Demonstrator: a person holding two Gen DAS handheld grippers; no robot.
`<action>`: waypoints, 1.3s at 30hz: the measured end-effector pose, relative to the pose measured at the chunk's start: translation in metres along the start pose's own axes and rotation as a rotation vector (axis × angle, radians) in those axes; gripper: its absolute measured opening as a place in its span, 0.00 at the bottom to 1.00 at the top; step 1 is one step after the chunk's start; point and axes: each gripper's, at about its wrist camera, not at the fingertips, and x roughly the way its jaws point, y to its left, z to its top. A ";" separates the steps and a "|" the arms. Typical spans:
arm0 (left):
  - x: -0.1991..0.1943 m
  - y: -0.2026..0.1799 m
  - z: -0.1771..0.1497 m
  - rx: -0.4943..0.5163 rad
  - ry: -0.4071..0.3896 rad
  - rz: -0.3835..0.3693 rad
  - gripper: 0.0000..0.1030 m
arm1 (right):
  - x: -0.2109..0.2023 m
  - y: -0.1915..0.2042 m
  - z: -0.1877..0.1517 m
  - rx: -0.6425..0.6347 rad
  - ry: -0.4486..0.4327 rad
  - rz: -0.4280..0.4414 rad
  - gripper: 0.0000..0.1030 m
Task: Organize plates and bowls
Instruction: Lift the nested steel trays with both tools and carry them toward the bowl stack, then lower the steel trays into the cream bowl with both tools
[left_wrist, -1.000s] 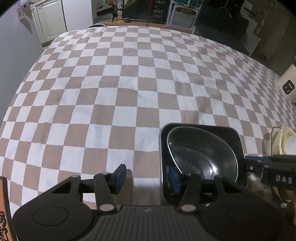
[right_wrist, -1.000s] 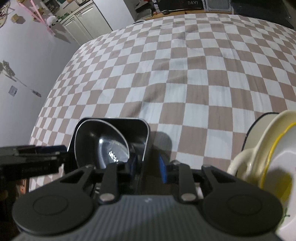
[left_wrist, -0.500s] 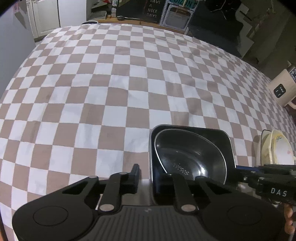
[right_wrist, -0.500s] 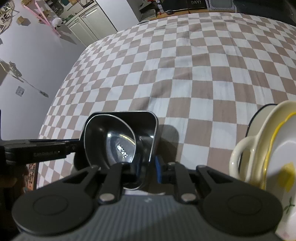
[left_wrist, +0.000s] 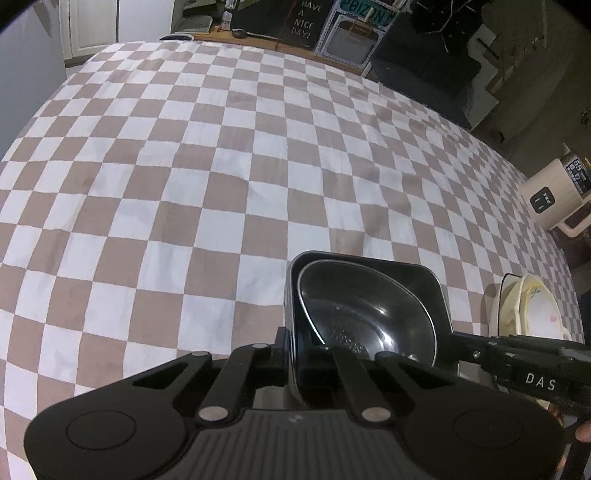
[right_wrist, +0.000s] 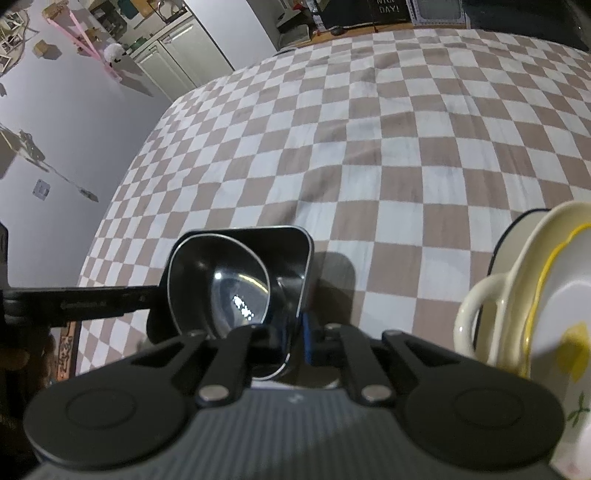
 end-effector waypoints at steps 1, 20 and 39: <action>-0.002 -0.001 0.000 -0.003 -0.006 -0.001 0.04 | -0.002 0.001 0.001 -0.002 -0.008 0.002 0.10; -0.055 -0.069 0.001 0.007 -0.240 -0.167 0.07 | -0.103 -0.041 0.008 0.028 -0.237 0.045 0.10; -0.009 -0.196 -0.015 0.206 -0.161 -0.295 0.09 | -0.199 -0.140 -0.041 0.116 -0.377 -0.032 0.10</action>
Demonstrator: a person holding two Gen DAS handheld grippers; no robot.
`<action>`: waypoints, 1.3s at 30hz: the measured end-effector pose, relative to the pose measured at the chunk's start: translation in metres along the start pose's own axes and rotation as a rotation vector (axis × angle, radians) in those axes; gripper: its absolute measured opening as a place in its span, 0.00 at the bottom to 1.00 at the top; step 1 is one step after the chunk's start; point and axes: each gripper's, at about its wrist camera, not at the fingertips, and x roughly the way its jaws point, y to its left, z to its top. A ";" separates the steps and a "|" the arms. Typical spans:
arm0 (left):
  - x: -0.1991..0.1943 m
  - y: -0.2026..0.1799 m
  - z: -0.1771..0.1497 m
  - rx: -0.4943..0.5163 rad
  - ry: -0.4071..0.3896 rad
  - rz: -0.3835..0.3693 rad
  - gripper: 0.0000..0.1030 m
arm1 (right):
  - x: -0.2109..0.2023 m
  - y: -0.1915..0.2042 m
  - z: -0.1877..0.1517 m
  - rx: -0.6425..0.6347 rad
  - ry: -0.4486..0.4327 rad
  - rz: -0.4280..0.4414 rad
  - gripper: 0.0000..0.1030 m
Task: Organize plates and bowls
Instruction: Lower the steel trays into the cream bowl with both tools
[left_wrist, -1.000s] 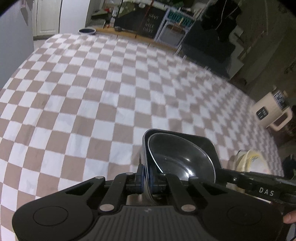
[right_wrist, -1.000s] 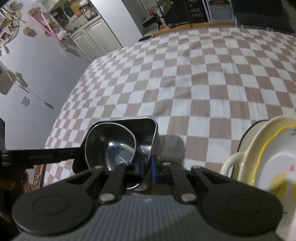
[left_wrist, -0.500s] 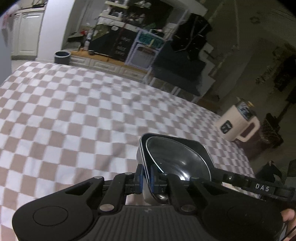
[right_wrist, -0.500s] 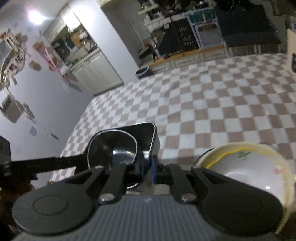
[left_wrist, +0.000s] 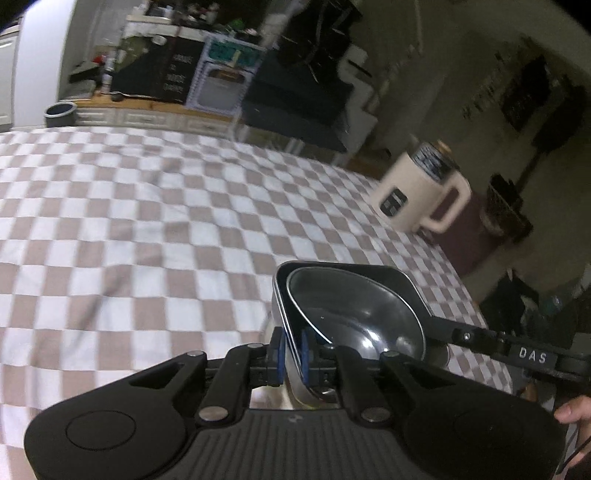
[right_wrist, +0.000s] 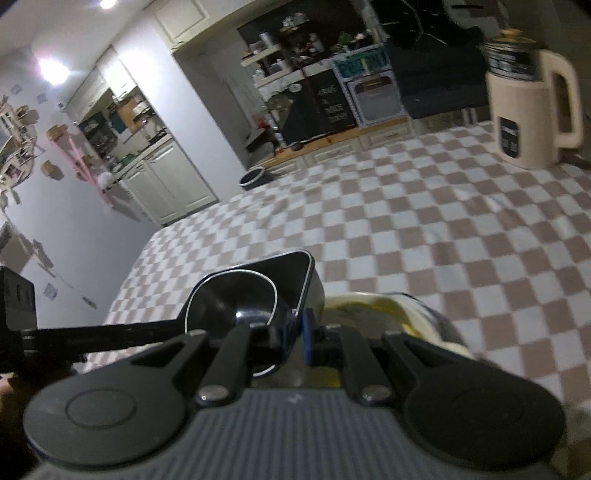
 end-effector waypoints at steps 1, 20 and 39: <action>0.006 -0.005 -0.001 0.013 0.014 -0.004 0.10 | -0.002 -0.004 -0.002 0.007 0.001 -0.010 0.10; 0.044 -0.032 -0.017 0.139 0.125 0.033 0.11 | 0.007 -0.022 -0.022 -0.004 0.097 -0.094 0.10; 0.045 -0.034 -0.021 0.162 0.153 0.017 0.14 | 0.017 -0.026 -0.024 -0.011 0.123 -0.104 0.09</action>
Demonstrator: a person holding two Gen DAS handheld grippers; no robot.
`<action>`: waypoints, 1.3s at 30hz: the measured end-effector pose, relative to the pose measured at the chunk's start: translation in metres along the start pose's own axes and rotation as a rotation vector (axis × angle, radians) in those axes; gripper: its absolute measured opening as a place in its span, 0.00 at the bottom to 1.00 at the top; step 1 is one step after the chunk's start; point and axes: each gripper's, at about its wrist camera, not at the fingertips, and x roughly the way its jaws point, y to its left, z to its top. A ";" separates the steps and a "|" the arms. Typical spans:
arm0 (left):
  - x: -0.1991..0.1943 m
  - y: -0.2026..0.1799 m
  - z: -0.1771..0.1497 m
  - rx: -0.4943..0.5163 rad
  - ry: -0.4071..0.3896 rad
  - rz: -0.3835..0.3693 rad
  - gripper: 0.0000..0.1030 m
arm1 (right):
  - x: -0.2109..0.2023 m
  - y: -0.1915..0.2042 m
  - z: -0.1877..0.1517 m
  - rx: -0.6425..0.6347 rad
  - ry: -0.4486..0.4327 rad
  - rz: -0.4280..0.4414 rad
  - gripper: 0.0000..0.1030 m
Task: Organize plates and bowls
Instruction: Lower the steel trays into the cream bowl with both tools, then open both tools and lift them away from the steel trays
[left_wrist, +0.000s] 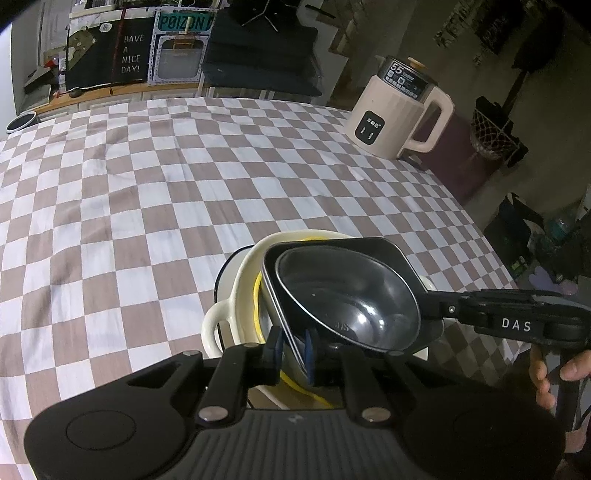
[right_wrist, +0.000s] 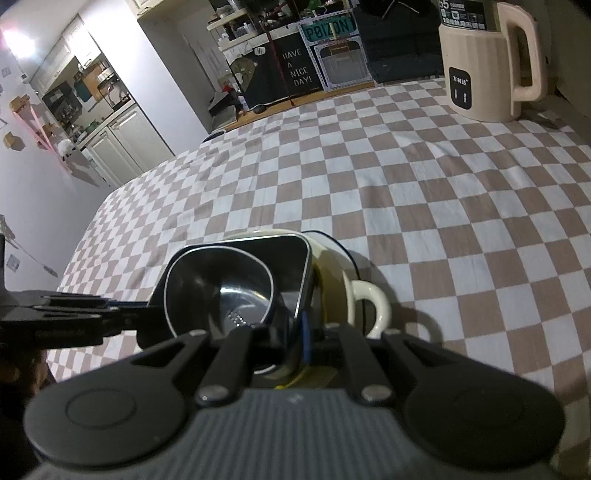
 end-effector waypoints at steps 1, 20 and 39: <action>0.000 0.000 0.000 0.001 0.002 -0.001 0.15 | 0.000 0.000 0.000 0.000 0.001 -0.001 0.09; -0.006 0.001 -0.003 0.017 0.021 0.015 0.34 | -0.010 0.001 0.003 -0.017 -0.004 -0.010 0.36; -0.015 0.002 -0.004 0.011 0.012 0.008 0.58 | -0.019 0.005 0.005 -0.018 -0.030 0.005 0.55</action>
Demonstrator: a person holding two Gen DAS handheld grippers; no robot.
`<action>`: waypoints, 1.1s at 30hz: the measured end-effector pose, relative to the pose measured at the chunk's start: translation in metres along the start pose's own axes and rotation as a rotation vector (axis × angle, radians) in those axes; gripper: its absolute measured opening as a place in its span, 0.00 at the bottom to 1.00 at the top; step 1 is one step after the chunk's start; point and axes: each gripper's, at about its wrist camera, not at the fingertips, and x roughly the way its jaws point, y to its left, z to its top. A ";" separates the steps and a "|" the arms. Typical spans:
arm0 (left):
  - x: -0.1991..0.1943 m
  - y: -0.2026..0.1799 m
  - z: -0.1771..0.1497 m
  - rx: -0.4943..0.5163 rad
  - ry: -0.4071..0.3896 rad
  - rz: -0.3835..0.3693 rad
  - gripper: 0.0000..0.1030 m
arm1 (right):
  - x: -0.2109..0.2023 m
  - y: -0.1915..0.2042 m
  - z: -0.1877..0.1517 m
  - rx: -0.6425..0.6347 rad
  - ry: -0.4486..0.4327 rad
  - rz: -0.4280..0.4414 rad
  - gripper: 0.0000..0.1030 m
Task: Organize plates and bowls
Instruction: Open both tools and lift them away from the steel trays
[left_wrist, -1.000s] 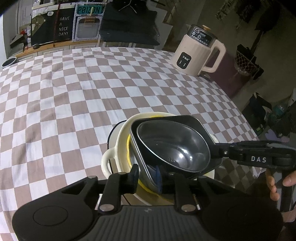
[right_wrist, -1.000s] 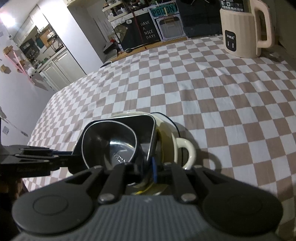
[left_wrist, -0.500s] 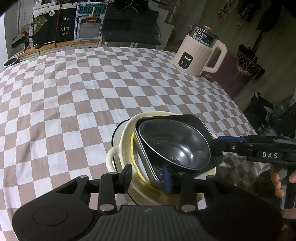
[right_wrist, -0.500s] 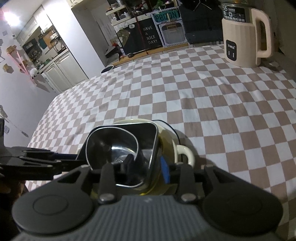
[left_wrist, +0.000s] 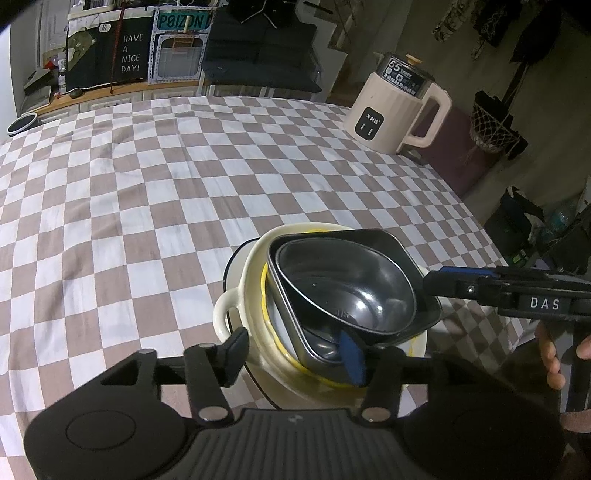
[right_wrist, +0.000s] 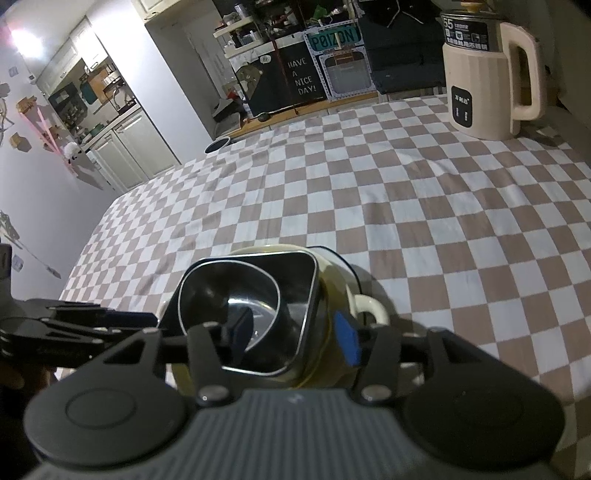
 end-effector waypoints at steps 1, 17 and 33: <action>0.000 0.000 0.000 -0.002 -0.002 -0.001 0.63 | 0.000 0.000 0.000 0.000 -0.001 0.001 0.55; -0.006 0.019 0.001 -0.089 -0.048 0.043 0.74 | -0.004 -0.010 0.010 -0.045 -0.030 -0.091 0.64; -0.020 0.072 -0.009 -0.319 -0.035 0.092 0.74 | -0.007 -0.050 0.027 0.030 -0.004 -0.070 0.78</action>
